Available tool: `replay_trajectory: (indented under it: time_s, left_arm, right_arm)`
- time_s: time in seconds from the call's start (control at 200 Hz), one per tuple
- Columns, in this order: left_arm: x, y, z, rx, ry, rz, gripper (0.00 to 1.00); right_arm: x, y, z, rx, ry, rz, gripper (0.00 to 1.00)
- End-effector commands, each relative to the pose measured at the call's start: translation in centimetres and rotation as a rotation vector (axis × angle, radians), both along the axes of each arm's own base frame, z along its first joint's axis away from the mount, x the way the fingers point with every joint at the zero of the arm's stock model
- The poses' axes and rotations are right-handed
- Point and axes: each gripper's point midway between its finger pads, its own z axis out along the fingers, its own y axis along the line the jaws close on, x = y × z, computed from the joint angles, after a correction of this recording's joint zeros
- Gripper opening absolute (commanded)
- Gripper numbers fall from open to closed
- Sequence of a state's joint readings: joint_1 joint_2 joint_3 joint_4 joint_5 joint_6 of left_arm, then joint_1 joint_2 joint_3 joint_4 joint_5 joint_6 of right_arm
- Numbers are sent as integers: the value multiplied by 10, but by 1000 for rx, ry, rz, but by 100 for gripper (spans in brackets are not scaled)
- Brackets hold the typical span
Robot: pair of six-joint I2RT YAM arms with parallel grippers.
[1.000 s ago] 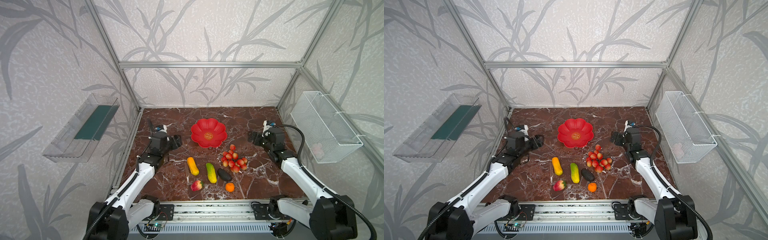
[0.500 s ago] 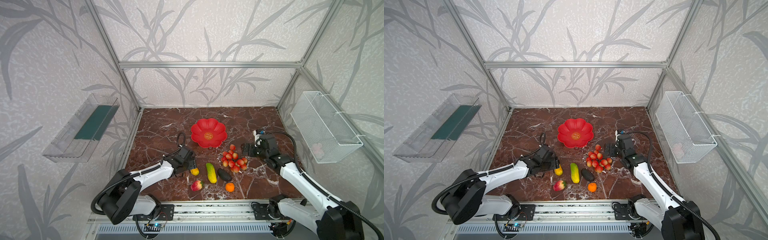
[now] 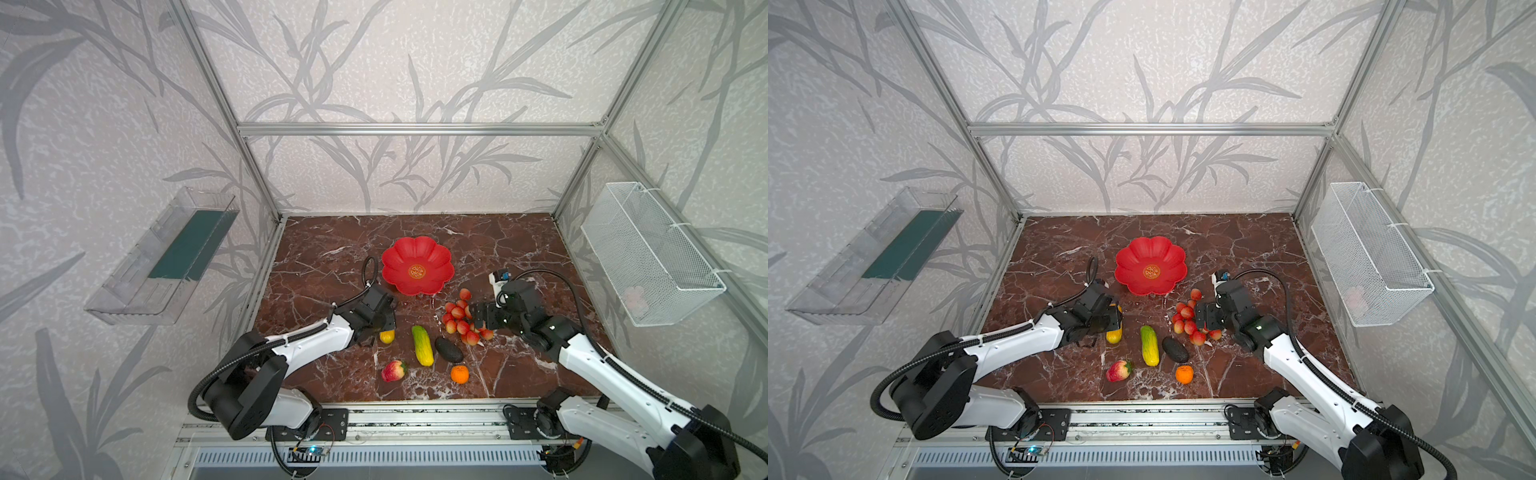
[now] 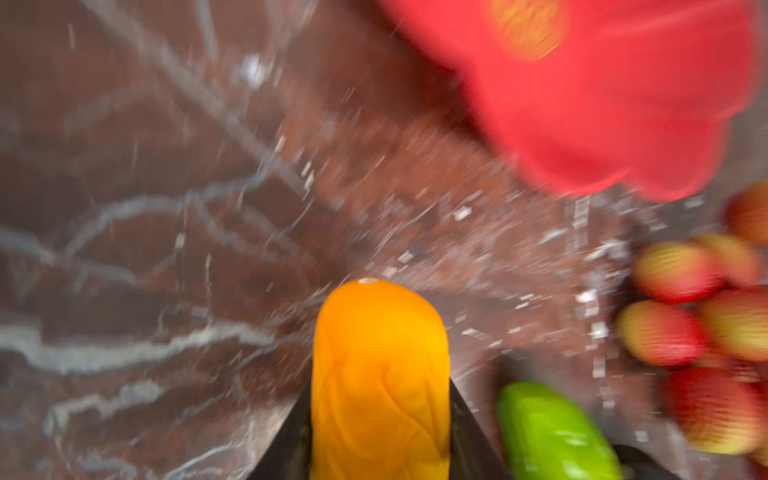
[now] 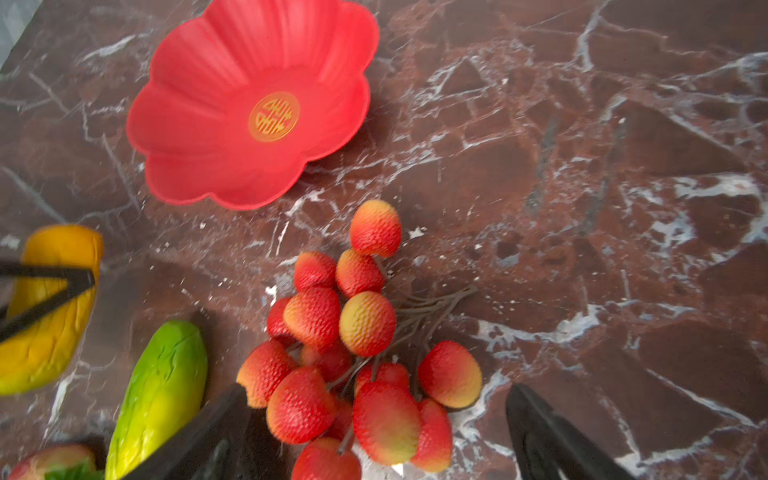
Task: Place and organize the fake fruits in the fruit bowl
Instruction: 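Grasp the yellow fruit with left gripper while right gripper reaches for avocado, then place yellow fruit in red bowl with left gripper while right grasps avocado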
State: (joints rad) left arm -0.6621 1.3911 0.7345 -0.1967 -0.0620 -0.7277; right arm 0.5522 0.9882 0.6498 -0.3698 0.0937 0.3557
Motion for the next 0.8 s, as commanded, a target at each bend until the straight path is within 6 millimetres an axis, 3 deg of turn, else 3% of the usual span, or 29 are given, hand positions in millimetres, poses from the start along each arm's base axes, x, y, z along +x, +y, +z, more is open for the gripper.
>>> replay_trajectory:
  time_s: [0.0, 0.07, 0.15, 0.35, 0.46, 0.575, 0.695, 0.795]
  left_arm:
    - [36, -10, 55, 59, -151, -68, 37]
    - [57, -19, 66, 97, -166, -113, 37]
    - [84, -26, 66, 148, -152, -124, 37]
    - [143, -48, 43, 160, -78, -157, 37]
    - [168, -52, 17, 192, -11, -147, 36]
    - [182, -49, -13, 193, 101, -119, 35]
    - [190, -54, -26, 109, 144, -109, 35]
    - [192, -56, -27, 68, 153, -110, 48]
  right_arm:
    - [-12, 15, 4, -20, 3, 28, 94]
    - [-20, 28, 0, -27, 3, 58, 93]
    - [-29, 42, -4, -28, 16, 93, 92]
    - [-56, 70, -15, -55, 41, 173, 90]
    - [-68, 83, -20, -62, 49, 203, 90]
    - [-78, 89, -28, -90, 63, 233, 89]
    - [-81, 88, -33, -110, 75, 236, 88]
    - [-79, 85, -38, -130, 61, 231, 87]
